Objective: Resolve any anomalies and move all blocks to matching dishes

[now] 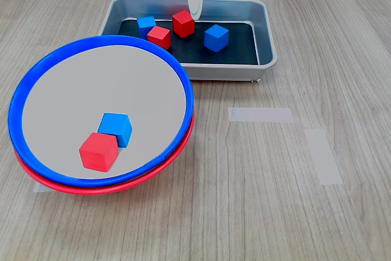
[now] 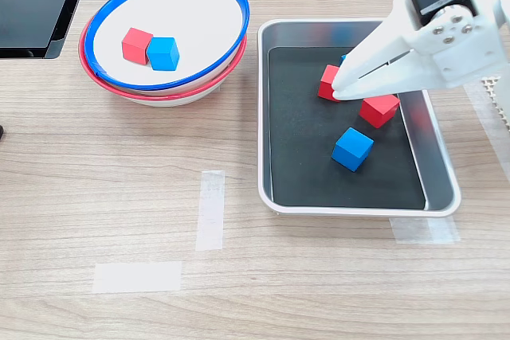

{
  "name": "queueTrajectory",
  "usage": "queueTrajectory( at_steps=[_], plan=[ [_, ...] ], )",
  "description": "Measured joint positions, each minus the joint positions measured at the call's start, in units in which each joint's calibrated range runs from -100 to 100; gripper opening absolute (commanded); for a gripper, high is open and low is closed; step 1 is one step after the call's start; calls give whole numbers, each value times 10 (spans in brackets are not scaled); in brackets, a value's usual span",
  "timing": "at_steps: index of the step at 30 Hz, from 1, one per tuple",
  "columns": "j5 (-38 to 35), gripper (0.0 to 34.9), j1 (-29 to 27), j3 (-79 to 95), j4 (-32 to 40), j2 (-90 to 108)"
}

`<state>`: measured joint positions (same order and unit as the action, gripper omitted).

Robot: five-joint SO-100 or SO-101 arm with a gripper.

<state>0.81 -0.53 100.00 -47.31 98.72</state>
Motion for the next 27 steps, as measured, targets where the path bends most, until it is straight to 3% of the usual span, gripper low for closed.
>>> queueTrajectory(
  at_steps=[12, 16, 19, 22, 27],
  plan=[
    [11, 3, -26, 0, 0, 0],
    [18, 39, -29, -14, 0, -22],
    [-22, 34, -42, -77, 0, -90],
    [-80, 65, -66, -164, 5, -204],
    [-146, 89, -98, -331, 15, -402]
  ],
)
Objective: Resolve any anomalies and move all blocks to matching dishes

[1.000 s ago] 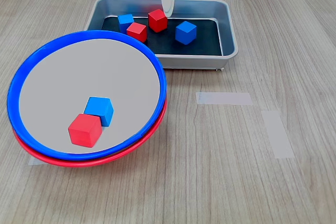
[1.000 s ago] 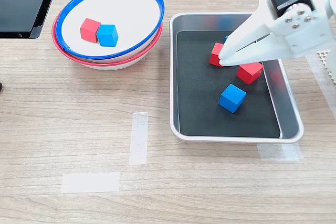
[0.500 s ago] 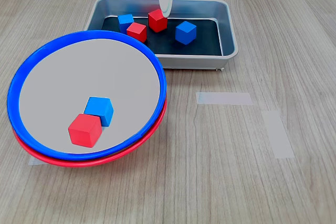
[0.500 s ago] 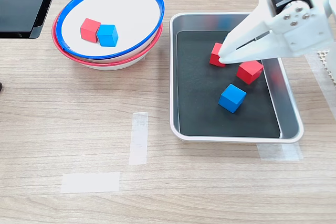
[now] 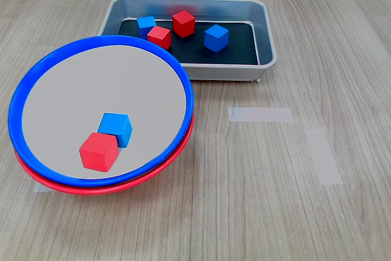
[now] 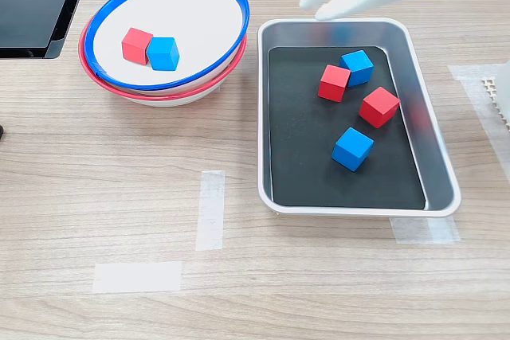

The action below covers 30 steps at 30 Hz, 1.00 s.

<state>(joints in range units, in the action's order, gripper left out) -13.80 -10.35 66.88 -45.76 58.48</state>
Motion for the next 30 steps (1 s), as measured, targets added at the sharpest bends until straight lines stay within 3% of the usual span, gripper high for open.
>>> queueTrajectory(
  at_steps=[9, 13, 16, 21, 30],
  plan=[
    [-39, 109, -35, -256, 7, -376],
    [-50, 104, -45, -277, 19, -422],
    [-54, 73, -50, -294, 33, -456],
    [-48, 59, -46, -336, 39, -493],
    [-45, 59, -46, -353, 65, -528]
  ],
)
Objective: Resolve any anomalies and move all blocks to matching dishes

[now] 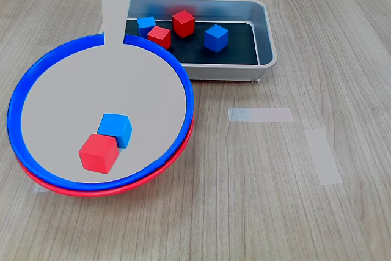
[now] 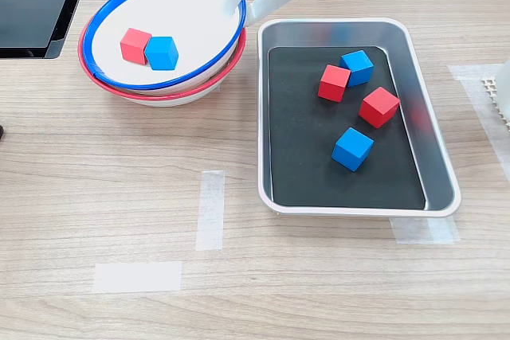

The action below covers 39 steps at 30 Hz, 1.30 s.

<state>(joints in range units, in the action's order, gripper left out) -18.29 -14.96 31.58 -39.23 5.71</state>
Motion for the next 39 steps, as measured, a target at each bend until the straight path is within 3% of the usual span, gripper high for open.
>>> queueTrajectory(
  at_steps=[4, 5, 6, 39],
  plan=[
    [-3, 50, 1, 0, 22, -20],
    [-4, 15, 2, 0, 24, -21],
    [-9, 4, 3, 0, 29, -26],
    [0, 0, 9, -3, 52, 60]
  ],
)
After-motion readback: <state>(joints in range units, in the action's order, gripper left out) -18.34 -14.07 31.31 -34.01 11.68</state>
